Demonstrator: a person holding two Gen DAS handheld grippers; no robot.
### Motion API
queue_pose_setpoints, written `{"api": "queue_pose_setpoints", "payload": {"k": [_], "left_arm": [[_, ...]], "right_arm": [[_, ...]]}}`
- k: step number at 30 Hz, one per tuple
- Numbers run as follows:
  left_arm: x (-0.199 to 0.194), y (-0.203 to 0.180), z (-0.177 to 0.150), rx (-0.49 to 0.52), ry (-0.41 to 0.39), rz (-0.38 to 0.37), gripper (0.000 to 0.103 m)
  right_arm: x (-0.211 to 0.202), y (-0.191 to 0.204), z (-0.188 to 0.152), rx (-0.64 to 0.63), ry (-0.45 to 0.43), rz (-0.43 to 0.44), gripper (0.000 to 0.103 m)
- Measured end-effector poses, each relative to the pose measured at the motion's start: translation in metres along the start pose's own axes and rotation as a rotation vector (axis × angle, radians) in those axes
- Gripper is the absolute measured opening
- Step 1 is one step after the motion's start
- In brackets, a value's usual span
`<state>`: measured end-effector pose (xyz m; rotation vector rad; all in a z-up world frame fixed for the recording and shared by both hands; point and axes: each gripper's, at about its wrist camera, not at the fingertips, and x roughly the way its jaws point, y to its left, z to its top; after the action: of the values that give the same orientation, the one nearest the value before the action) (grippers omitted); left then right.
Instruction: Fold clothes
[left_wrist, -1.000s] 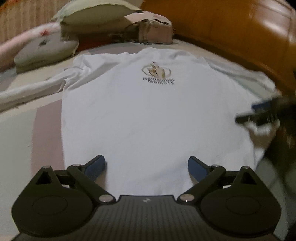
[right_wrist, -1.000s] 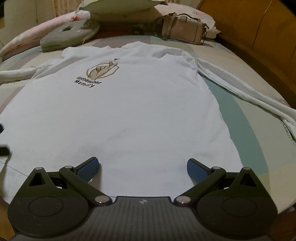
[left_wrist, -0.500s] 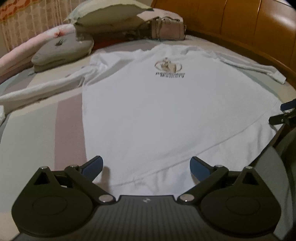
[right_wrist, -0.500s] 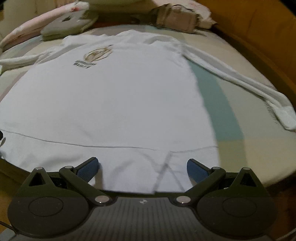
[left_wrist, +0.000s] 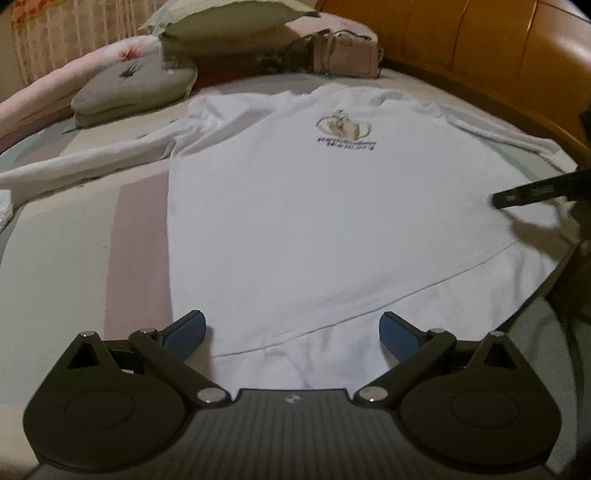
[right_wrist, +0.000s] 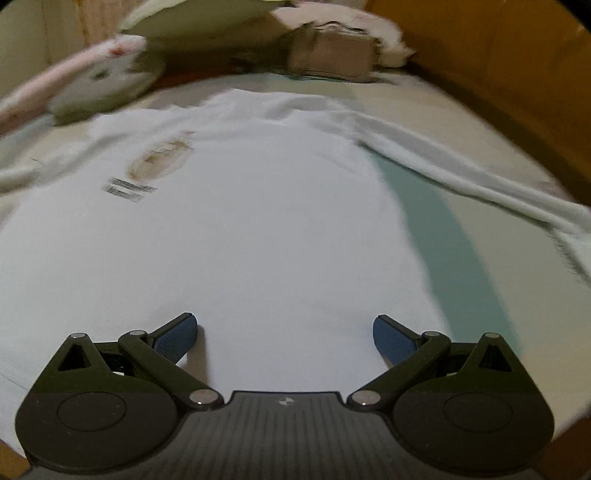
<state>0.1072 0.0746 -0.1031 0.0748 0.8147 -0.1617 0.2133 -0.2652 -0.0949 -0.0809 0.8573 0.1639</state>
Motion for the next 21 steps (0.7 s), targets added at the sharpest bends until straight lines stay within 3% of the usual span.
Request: {"api": "queue_pose_setpoints", "payload": {"k": [6, 8, 18, 21], "left_arm": [[0.010, 0.002, 0.020, 0.008, -0.071, -0.078, 0.100], [0.018, -0.004, 0.021, 0.028, -0.062, -0.088, 0.100], [-0.003, -0.007, -0.022, 0.093, -0.061, -0.057, 0.102], [-0.011, -0.009, -0.026, 0.111, -0.052, -0.030, 0.102]], "right_arm": [[-0.014, -0.003, -0.011, -0.005, 0.046, -0.066, 0.103], [-0.014, -0.002, -0.017, -0.006, 0.021, -0.084, 0.103], [-0.012, -0.002, -0.018, 0.038, -0.005, -0.085, 0.103], [-0.017, -0.001, -0.018, 0.002, 0.033, -0.075, 0.103]]}}
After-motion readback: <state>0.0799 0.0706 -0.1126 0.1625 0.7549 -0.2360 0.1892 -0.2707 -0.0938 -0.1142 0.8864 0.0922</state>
